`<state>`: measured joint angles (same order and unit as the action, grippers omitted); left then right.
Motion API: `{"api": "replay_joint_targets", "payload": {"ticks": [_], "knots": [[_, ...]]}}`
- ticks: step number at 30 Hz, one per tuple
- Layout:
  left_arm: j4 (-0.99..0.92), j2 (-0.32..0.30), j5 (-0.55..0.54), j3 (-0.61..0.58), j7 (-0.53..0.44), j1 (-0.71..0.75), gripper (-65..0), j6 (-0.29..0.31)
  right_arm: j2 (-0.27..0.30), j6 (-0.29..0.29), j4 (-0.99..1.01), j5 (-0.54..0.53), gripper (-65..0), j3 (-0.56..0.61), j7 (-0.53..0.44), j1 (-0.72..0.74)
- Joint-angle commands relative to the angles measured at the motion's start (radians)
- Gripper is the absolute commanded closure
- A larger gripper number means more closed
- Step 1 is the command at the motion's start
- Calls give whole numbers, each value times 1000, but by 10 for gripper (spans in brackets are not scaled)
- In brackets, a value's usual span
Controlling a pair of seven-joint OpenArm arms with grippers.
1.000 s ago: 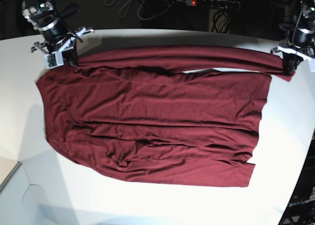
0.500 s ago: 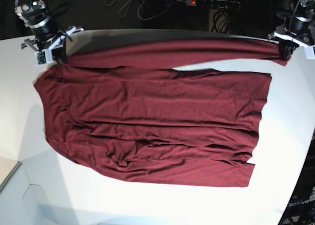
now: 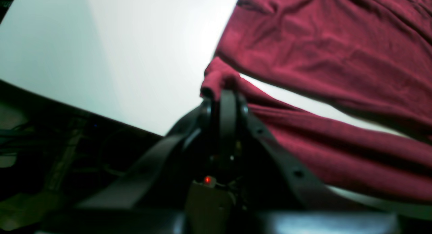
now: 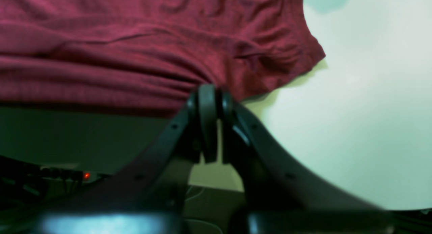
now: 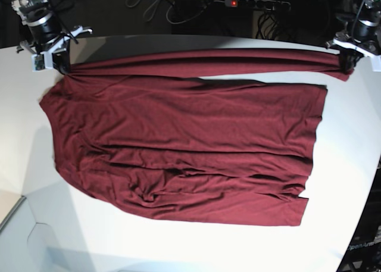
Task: Layout the t-shirt on the table in an organized manner, then fold the t-shirt properly
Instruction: 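Lift the held shirt edge with both grippers, folding a strip over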
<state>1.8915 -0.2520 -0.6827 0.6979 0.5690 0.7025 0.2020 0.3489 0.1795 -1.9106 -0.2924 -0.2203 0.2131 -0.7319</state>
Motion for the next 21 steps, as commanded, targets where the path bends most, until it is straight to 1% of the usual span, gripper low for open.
{"api": "replay_joint_targets", "payload": {"ticks": [1, 8, 11, 13, 14, 16, 17, 21], "knots": [[16, -13, -1, 13, -28, 4, -1, -9, 9, -7, -13, 2, 0, -11, -24, -7], [16, -11, -1, 19, -28, 4, -1, -9, 9, -7, 15, 2, 0, 9, -30, -18], [16, -11, -1, 19, -28, 4, -1, -9, -21, -7, 15, 0, 0, -23, -30, -18], [15, -11, -1, 19, -28, 4, -1, -9, -24, -2, 23, 2, 0, -31, -30, -19], [13, -11, -1, 19, -28, 4, -1, -9, -24, 18, 27, 2, 0, -29, -30, -22], [9, -11, -1, 19, -28, 3, -1, -9, -35, 85, 29, 2, 0, -41, -30, -22], [7, -11, -1, 19, -28, 3, -1, -9, -46, 108, 32, 2, 0, -57, -30, -22], [4, -11, 1, 18, -28, -20, -1, -9, -84, 170, 35, 3, 0, -107, -28, -19]]}}
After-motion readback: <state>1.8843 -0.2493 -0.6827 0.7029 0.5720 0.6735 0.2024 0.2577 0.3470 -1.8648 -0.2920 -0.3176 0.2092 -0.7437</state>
